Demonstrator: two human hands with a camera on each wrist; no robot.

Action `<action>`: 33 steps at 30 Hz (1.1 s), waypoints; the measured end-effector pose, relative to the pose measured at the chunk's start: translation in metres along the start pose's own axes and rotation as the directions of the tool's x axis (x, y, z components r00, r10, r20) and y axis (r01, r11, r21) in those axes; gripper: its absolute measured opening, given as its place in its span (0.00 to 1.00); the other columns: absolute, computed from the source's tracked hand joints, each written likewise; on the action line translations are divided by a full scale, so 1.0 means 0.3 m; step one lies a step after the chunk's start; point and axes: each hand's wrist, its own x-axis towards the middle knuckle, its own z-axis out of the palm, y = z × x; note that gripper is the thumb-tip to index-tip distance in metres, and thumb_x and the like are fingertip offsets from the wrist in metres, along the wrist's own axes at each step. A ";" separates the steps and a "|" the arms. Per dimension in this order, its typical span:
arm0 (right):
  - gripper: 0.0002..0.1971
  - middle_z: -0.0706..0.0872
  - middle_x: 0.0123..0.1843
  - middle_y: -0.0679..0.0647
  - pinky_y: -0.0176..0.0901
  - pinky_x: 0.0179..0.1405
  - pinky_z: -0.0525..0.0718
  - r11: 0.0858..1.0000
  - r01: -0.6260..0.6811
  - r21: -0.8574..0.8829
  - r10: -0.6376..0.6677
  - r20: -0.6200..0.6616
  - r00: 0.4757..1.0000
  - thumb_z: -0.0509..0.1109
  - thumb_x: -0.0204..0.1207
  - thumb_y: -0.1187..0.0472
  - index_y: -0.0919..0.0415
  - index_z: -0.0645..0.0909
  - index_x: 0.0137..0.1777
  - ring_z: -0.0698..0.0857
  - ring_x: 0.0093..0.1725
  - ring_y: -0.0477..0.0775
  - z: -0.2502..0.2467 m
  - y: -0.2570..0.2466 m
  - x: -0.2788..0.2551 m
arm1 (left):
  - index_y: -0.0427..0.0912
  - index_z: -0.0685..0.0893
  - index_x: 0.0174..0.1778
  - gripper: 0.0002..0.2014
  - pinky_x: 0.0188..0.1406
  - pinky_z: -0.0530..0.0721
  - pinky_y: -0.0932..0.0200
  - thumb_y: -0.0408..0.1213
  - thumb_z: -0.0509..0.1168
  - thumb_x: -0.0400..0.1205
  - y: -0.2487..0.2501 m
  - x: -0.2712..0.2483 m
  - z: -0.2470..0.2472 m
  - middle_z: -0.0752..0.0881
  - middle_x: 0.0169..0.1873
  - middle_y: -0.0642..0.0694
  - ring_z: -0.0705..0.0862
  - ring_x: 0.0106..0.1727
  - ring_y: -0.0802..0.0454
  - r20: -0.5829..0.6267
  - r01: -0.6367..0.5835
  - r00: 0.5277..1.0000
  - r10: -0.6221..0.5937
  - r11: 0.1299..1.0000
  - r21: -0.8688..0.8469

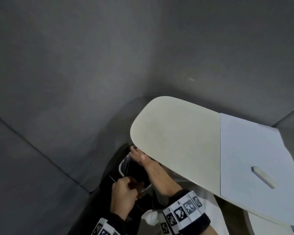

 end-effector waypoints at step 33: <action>0.45 0.44 0.85 0.60 0.59 0.80 0.49 0.433 -0.203 -0.878 -0.058 -0.252 0.966 0.65 0.69 0.69 0.62 0.44 0.83 0.45 0.84 0.61 -0.118 0.105 0.050 | 0.41 0.81 0.23 0.14 0.26 0.83 0.61 0.30 0.75 0.74 -0.490 0.251 0.046 0.83 0.16 0.45 0.83 0.19 0.52 -0.114 0.256 0.958 -0.262 0.965 -0.061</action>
